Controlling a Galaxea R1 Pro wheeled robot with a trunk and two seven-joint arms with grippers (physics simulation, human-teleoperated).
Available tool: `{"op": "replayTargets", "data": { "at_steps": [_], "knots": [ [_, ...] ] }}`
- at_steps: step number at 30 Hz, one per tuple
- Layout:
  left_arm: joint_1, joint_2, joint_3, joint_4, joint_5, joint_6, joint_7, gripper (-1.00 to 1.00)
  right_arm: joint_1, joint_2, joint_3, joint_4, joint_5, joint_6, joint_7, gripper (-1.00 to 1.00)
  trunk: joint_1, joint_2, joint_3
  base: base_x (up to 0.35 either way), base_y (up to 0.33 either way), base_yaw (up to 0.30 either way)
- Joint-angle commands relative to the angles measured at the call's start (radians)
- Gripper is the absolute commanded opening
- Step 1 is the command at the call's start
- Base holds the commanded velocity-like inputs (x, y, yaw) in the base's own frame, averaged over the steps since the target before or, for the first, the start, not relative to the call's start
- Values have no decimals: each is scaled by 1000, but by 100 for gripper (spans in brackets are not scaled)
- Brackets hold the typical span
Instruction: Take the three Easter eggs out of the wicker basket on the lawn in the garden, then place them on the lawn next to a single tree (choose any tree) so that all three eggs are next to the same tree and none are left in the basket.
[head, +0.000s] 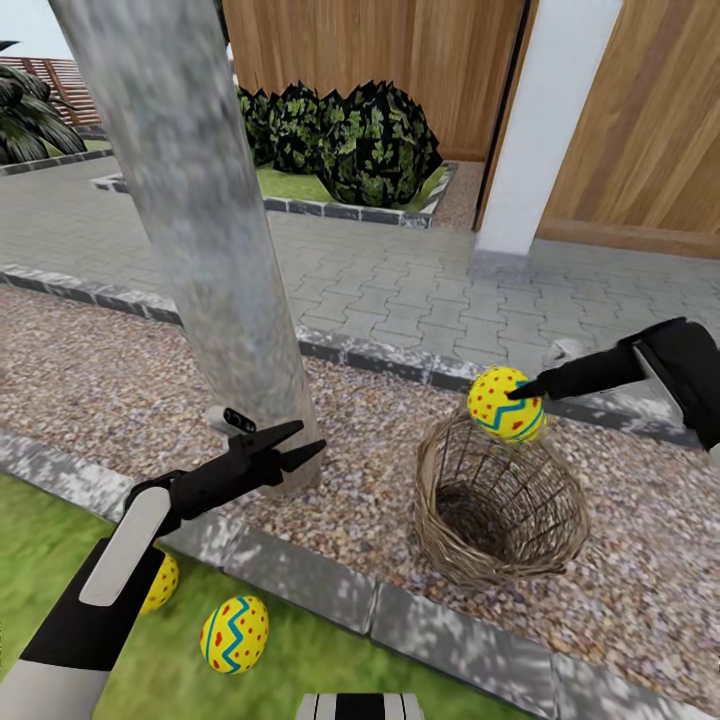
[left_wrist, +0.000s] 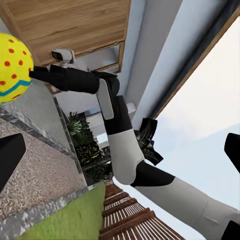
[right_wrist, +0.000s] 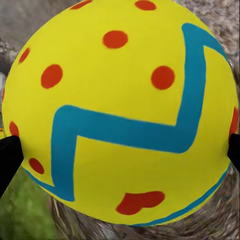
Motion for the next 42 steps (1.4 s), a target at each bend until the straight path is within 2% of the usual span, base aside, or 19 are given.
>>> {"op": "replayTargets", "data": {
  "at_steps": [1, 4, 5, 8, 9, 10, 13, 16, 18, 21, 25, 28, 29, 30, 33, 34, 35, 36, 42],
  "knots": [
    [-1, 2, 0, -3, 1, 4, -2, 100, 4, -1, -11, -1, -42, 5, 1, -100, -4, 7, 2, 0, 0, 0],
    [-1, 5, 1, -8, 1, 5, -16, 100, 18, 0, -26, -5, -162, 5, 4, -100, -16, 28, 12, 0, 0, 0],
    [-1, 8, 2, -9, 1, 5, -38, 100, 26, 1, -27, -6, -212, 5, 4, -100, -19, 35, 15, 0, 0, 0],
    [-1, 29, 5, -10, 1, 6, -96, 100, 53, 5, -27, -9, -315, 5, 4, -100, -31, 56, 24, 0, 0, 0],
    [-1, 35, 7, -10, 1, 6, -116, 100, 58, 9, -26, -10, -334, 5, 1, -100, -35, 63, 27, 0, 0, 0],
    [-1, 41, 11, -11, 1, 6, -145, 100, 75, 28, -25, -10, -341, 6, -3, -100, -39, 70, 31, 0, 0, 0],
    [-1, 71, 14, -10, 0, 6, -227, 100, 105, 118, -25, -9, -339, 6, -48, -100, -50, 91, 40, 0, 0, 0],
    [-1, 88, 12, -9, 1, 6, -252, 100, 123, 227, -24, -8, -336, 6, -171, -100, -54, 98, 43, 0, 0, 0],
    [-1, 94, 12, -9, 9, 5, -281, 100, 147, 288, -23, -9, -335, 6, -278, -100, -54, 98, 43, 0, 0, 0],
    [0, 96, 11, -8, 12, 4, -294, 100, 185, 349, -21, -8, -337, 6, -372, -100, -54, 98, 43, 0, 0, 0],
    [0, 96, 12, -8, 12, 4, -295, 100, 226, 398, -7, -9, -318, 6, -433, -100, -54, 98, 43, 0, 0, 0],
    [0, 96, 12, -8, 12, 4, -295, 100, 233, 411, 77, -20, -313, 6, -463, -100, -54, 98, 43, 0, 0, 0],
    [0, 96, 12, -8, 12, 4, -295, 100, 234, 424, 124, -47, -315, 6, -469, -100, -54, 98, 43, 0, 0, 0],
    [0, 96, 12, -8, 12, 4, -295, 100, 239, 447, 140, -54, -316, 6, -481, -100, -54, 98, 43, 0, 0, 0],
    [0, 95, 11, -8, 12, 4, -295, 100, 264, 471, 170, -59, -316, 6, -530, -100, -54, 98, 43, 0, 0, 0],
    [0, 95, 11, -8, 12, 4, -295, 100, 268, 494, 193, -59, -313, 6, -539, -100, -54, 98, 43, 0, 0, 0],
    [0, 94, 11, -8, 12, 4, -295, 100, 270, 504, 208, -59, -312, 6, -545, -100, -54, 98, 43, 0, 0, 0],
    [1, 94, 11, -8, 12, 4, -294, 100, 290, 516, 236, -58, -312, 6, -583, -100, -54, 98, 43, 0, 0, 181],
    [0, 94, 11, -8, 12, 4, -294, 100, 336, 560, 241, -52, -315, 1, -664, -100, -54, 98, 43, 0, 0, 278]
  ]
}}
